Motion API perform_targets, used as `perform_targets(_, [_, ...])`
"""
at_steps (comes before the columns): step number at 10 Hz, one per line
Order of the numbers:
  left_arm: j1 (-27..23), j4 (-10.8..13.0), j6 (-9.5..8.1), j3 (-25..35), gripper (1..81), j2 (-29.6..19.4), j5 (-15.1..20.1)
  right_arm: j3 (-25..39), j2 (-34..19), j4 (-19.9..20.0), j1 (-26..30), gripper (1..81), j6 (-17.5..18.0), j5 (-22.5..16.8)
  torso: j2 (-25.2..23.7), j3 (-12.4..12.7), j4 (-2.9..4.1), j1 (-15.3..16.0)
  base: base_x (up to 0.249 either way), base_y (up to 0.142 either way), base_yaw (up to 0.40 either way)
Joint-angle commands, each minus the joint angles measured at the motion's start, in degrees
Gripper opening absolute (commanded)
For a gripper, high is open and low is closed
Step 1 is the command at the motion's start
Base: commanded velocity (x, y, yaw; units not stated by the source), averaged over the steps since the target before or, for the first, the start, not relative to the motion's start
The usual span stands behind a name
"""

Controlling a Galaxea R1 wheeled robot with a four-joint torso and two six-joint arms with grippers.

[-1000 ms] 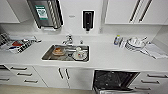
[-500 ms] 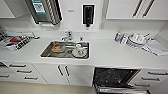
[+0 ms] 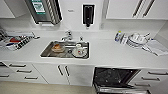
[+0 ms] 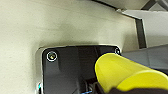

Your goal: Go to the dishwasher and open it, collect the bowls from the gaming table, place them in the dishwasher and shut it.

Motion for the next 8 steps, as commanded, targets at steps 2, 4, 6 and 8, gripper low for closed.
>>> perform_targets(2, [-15.6, -1.5, -0.64, 11.1, 1.0, -5.8, 13.6, 1.3, -1.4, -0.3, 0.6, 1.0, 0.1, -3.7, 0.0, -3.0, 0.00, 0.0, 0.000, 0.000, 0.000])
perform_targets(4, [-22.6, -2.3, -0.64, 13.7, 1.0, -5.7, 18.8, 1.6, -1.4, -0.3, 0.5, 1.0, 0.1, -3.6, 0.0, -6.1, 0.00, 0.0, 0.000, 0.000, 0.000])
perform_targets(6, [-30.6, -3.0, -0.64, 16.1, 1.0, -5.7, 23.0, 2.0, -1.3, -0.2, 0.5, 1.0, 0.1, -3.6, 0.0, -5.4, 0.00, 0.0, 0.000, 0.000, 0.000])
perform_targets(8, [-38.7, -6.5, -0.73, 17.3, 1.0, -4.1, 29.2, 2.2, -1.2, -0.2, 0.5, 1.0, 0.1, -3.6, 0.1, -6.4, 0.00, 0.0, 0.000, 0.000, 0.000])
